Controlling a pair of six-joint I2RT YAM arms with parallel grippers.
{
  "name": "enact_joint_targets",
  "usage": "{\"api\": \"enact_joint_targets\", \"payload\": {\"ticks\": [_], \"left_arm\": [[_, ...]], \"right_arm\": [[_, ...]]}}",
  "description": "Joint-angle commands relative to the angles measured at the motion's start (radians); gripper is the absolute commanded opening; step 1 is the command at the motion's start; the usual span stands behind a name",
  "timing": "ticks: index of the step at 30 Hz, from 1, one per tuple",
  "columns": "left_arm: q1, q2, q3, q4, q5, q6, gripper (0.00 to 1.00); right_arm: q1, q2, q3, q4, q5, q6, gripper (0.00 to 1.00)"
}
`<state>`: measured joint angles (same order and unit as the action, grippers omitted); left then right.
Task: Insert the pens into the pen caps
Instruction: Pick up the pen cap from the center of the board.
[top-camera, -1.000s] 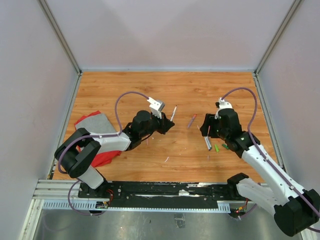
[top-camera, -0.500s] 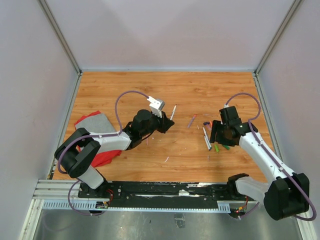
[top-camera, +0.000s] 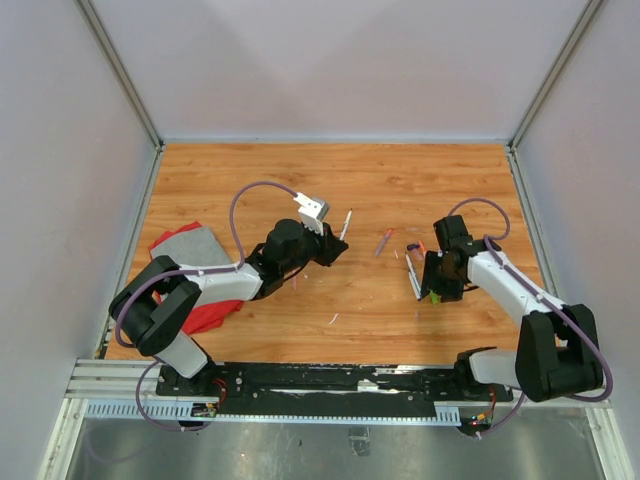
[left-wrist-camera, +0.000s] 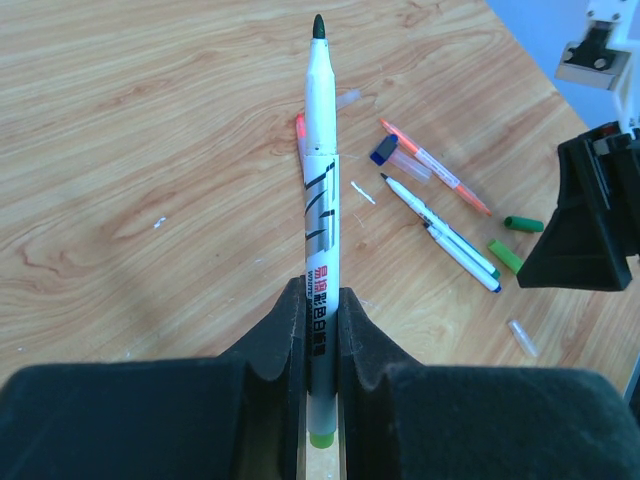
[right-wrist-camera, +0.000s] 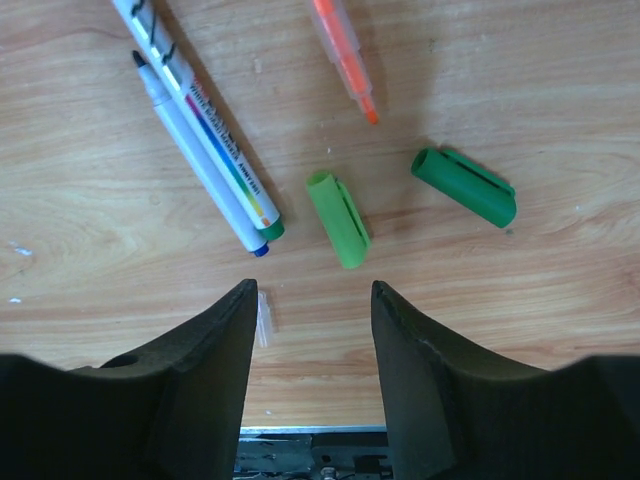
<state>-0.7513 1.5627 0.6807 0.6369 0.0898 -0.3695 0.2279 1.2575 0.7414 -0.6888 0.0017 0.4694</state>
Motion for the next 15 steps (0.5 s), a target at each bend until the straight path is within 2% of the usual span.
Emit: {"api": "enact_joint_targets", "payload": {"ticks": [1,15], "left_arm": [[-0.003,0.011,0.030,0.009,-0.006,-0.002,0.00],[-0.002,0.010,0.030,0.008,-0.008,-0.001,0.00]], "right_arm": [[-0.050,0.048,-0.022,0.044,-0.028,-0.028,0.48],[-0.088,0.132,-0.030,0.093,-0.019,-0.050,0.36]]}}
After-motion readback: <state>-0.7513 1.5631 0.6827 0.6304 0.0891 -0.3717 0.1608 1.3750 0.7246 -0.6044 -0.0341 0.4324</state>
